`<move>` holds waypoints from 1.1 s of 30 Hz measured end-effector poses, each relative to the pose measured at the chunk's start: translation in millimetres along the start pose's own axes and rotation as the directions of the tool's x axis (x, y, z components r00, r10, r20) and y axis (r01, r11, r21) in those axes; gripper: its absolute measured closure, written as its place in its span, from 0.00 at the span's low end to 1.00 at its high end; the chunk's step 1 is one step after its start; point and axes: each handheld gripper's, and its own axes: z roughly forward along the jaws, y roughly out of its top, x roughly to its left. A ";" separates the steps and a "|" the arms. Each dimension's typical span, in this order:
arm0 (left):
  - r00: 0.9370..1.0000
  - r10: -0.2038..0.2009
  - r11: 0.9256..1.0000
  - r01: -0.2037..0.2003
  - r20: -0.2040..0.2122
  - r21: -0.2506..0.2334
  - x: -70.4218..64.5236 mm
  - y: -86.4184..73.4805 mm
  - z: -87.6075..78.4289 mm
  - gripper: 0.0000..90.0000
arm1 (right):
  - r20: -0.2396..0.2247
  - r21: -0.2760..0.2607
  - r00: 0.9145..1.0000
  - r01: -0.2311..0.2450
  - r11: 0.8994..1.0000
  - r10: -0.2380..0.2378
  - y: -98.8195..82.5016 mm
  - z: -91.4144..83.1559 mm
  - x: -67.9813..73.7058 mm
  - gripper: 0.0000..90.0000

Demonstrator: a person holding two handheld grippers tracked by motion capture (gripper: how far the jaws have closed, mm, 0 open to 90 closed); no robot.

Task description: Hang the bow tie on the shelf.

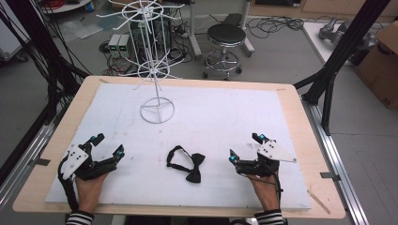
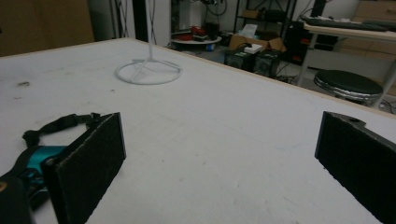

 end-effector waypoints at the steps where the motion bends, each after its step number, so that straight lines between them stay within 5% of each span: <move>1: 1.000 0.000 1.000 0.000 0.000 0.000 0.0 0.0 0.0 0.16 | -0.013 0.006 1.000 0.009 1.000 -0.009 4.3 2.1 1.8 0.01; 8: 1.000 -0.001 1.000 0.001 0.000 -0.001 0.1 0.0 0.0 0.16 | -0.078 0.048 0.996 0.050 0.998 -0.046 24.8 16.1 13.1 0.01; 17: 1.000 -0.001 1.000 0.001 0.000 -0.002 0.0 0.0 0.0 0.16 | -0.189 0.133 0.979 0.108 0.985 -0.081 43.8 39.6 32.6 0.01; 26: 1.000 0.002 1.000 -0.002 0.001 -0.002 -0.2 0.0 0.0 0.16 | -0.248 0.232 0.962 0.169 0.958 -0.110 52.1 58.7 48.9 0.01; 28: 1.000 0.001 1.000 -0.001 0.001 -0.002 -0.1 0.0 0.0 0.16 | -0.236 0.260 0.958 0.222 0.940 -0.161 53.5 64.9 53.4 0.01; 33: 1.000 0.000 1.000 0.000 0.000 -0.002 0.0 0.0 0.0 0.16 | -0.286 0.290 0.943 0.255 0.923 -0.170 53.2 72.9 60.4 0.01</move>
